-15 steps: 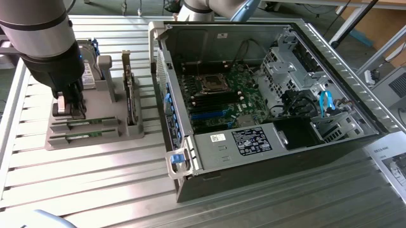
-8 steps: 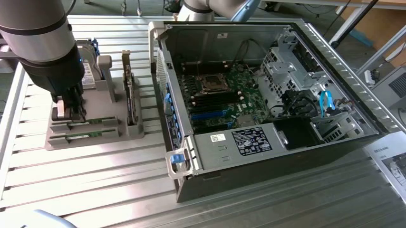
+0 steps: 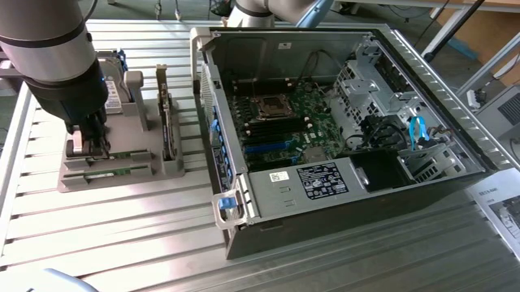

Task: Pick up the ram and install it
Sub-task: 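Pick up the ram and move it above insertion slot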

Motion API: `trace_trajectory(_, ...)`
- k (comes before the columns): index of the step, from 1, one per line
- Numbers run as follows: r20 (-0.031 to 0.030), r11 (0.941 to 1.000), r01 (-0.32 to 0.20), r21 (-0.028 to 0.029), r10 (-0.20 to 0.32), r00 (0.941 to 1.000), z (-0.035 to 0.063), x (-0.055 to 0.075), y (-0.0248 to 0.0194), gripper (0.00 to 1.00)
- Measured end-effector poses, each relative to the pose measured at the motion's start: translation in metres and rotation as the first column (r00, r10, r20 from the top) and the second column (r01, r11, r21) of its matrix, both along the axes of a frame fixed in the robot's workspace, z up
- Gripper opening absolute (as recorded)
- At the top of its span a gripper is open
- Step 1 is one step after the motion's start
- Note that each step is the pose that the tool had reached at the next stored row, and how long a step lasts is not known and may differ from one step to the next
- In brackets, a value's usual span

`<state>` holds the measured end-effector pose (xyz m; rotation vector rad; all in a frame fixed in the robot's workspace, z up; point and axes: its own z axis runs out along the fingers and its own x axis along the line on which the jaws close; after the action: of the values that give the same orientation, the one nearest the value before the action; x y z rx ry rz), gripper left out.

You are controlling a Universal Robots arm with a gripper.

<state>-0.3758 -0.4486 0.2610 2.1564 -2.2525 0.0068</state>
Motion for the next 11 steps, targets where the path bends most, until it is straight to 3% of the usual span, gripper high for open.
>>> trace_trajectory(11, -0.0001, 1.0000, 0.000, 0.0000, 0.000, 1.0000, -0.0080, 0.0000, 0.0000, 0.24)
